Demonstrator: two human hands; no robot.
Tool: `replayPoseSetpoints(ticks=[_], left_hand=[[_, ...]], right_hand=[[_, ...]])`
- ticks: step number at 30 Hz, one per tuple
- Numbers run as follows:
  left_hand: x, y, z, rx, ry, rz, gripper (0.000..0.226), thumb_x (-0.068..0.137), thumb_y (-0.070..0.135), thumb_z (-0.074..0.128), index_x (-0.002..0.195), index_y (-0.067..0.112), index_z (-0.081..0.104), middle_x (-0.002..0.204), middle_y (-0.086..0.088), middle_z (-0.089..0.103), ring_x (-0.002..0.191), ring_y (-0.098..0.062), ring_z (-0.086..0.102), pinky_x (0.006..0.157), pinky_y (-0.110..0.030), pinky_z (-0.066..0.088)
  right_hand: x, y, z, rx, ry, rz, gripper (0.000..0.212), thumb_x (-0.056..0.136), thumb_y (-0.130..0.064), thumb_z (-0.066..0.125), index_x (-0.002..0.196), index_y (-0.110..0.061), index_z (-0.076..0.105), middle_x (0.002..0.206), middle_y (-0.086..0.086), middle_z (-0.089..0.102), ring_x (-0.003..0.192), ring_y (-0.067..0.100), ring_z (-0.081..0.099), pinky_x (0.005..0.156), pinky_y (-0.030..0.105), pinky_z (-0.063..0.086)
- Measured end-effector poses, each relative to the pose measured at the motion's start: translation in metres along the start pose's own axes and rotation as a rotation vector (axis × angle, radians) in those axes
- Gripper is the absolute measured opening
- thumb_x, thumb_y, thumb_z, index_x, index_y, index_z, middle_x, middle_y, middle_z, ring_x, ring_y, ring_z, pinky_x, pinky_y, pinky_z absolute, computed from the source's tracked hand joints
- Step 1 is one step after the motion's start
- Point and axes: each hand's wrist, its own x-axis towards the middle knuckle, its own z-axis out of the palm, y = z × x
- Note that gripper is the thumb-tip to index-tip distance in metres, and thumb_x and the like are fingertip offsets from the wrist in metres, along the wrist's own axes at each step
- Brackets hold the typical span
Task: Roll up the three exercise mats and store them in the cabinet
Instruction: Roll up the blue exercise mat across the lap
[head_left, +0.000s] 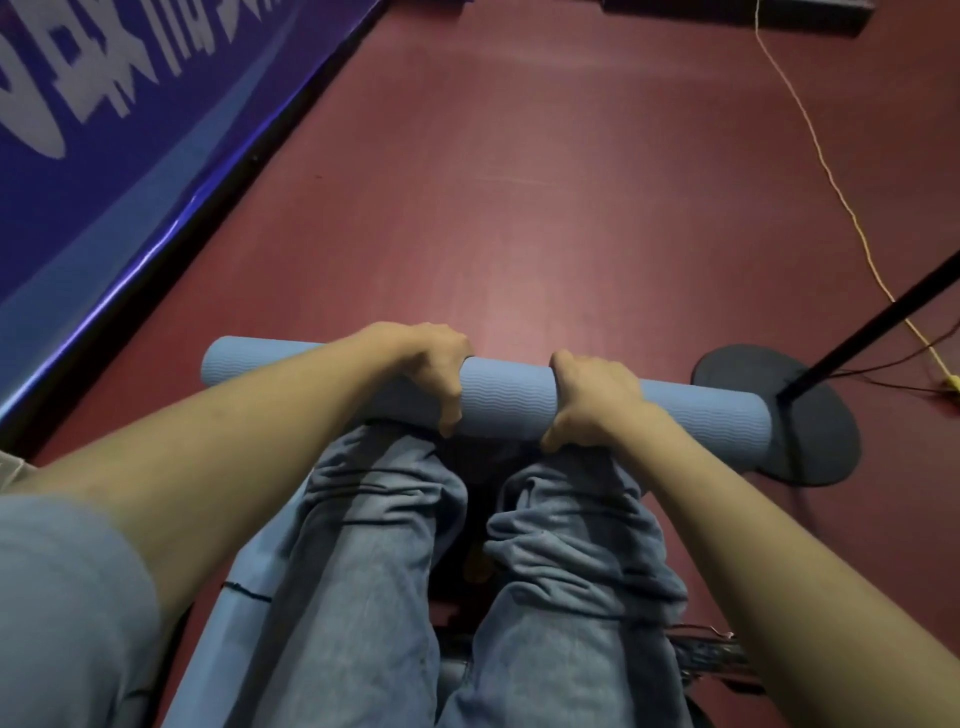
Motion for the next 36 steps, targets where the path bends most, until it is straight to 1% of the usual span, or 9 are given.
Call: replayPoseSetpoints(ticks=[6, 10, 12, 14, 18, 20, 26, 31, 36], left_hand=[[0.000, 0.000, 0.014, -0.019, 0.086, 0.013, 0.076, 0.038, 0.060, 0.089, 0.101, 0.025, 0.065, 0.091, 0.005, 0.068, 0.080, -0.022, 0.064, 0.070, -0.036, 0.057], [-0.010, -0.003, 0.043, 0.006, 0.365, 0.022, 0.082, 0.045, 0.066, 0.083, 0.114, 0.029, 0.058, 0.103, 0.004, 0.069, 0.091, -0.026, 0.064, 0.073, -0.037, 0.050], [-0.015, -0.005, 0.063, 0.107, 0.531, 0.054, 0.102, 0.046, 0.073, 0.083, 0.131, 0.027, 0.050, 0.114, 0.001, 0.068, 0.102, -0.028, 0.065, 0.081, -0.040, 0.050], [-0.020, -0.004, 0.075, 0.146, 0.582, 0.033, 0.121, 0.044, 0.075, 0.085, 0.142, 0.020, 0.041, 0.117, -0.002, 0.066, 0.104, -0.030, 0.065, 0.086, -0.042, 0.049], [-0.027, -0.001, 0.060, 0.160, 0.516, -0.005, 0.085, 0.051, 0.066, 0.086, 0.111, 0.018, 0.050, 0.107, -0.002, 0.068, 0.098, -0.030, 0.067, 0.078, -0.040, 0.046], [-0.034, 0.000, 0.046, 0.184, 0.451, 0.009, 0.078, 0.050, 0.065, 0.085, 0.103, 0.019, 0.051, 0.102, -0.003, 0.069, 0.092, -0.032, 0.068, 0.071, -0.038, 0.046], [-0.077, 0.009, 0.032, 0.251, 0.389, 0.090, 0.072, 0.045, 0.066, 0.081, 0.095, 0.021, 0.055, 0.086, -0.002, 0.067, 0.072, -0.029, 0.060, 0.062, -0.035, 0.047], [-0.116, 0.022, 0.034, 0.208, 0.248, 0.095, 0.072, 0.044, 0.070, 0.078, 0.097, 0.026, 0.055, 0.084, 0.004, 0.066, 0.075, -0.026, 0.062, 0.067, -0.036, 0.054], [-0.152, 0.039, 0.048, 0.269, 0.155, 0.134, 0.068, 0.051, 0.072, 0.070, 0.098, 0.028, 0.049, 0.098, 0.004, 0.066, 0.087, -0.024, 0.064, 0.066, -0.034, 0.041]], right_hand=[[0.007, 0.007, -0.008, -0.017, -0.056, -0.001, 0.079, 0.049, -0.056, 0.087, 0.111, -0.023, 0.050, 0.100, 0.000, 0.062, 0.084, 0.026, 0.055, 0.070, 0.033, 0.045], [0.006, 0.005, -0.011, -0.052, -0.065, -0.011, 0.079, 0.046, -0.055, 0.087, 0.110, -0.023, 0.052, 0.096, -0.001, 0.062, 0.082, 0.025, 0.056, 0.069, 0.033, 0.045], [0.004, 0.003, -0.012, -0.053, -0.064, -0.011, 0.080, 0.046, -0.055, 0.087, 0.110, -0.023, 0.053, 0.098, -0.001, 0.063, 0.082, 0.025, 0.056, 0.068, 0.032, 0.045], [0.000, 0.001, -0.015, -0.061, -0.064, -0.025, 0.079, 0.045, -0.054, 0.087, 0.109, -0.023, 0.053, 0.095, -0.001, 0.063, 0.081, 0.024, 0.057, 0.067, 0.032, 0.046], [-0.007, -0.005, -0.024, -0.059, -0.089, -0.035, 0.075, 0.045, -0.053, 0.087, 0.106, -0.022, 0.055, 0.088, -0.004, 0.059, 0.079, 0.023, 0.059, 0.067, 0.033, 0.050], [-0.012, -0.005, -0.031, -0.048, -0.128, -0.039, 0.076, 0.042, -0.055, 0.086, 0.105, -0.024, 0.056, 0.088, -0.004, 0.061, 0.079, 0.022, 0.060, 0.069, 0.034, 0.054], [-0.049, -0.002, -0.046, -0.024, -0.235, -0.079, 0.074, 0.038, -0.062, 0.083, 0.097, -0.026, 0.058, 0.086, -0.003, 0.065, 0.074, 0.019, 0.064, 0.066, 0.036, 0.060], [-0.085, -0.011, -0.047, 0.017, -0.301, -0.125, 0.076, 0.039, -0.067, 0.082, 0.098, -0.025, 0.058, 0.085, -0.003, 0.065, 0.076, 0.022, 0.064, 0.067, 0.038, 0.058], [-0.125, -0.015, -0.040, 0.042, -0.393, -0.153, 0.076, 0.040, -0.068, 0.081, 0.099, -0.027, 0.055, 0.086, -0.006, 0.063, 0.078, 0.018, 0.062, 0.072, 0.039, 0.058]])
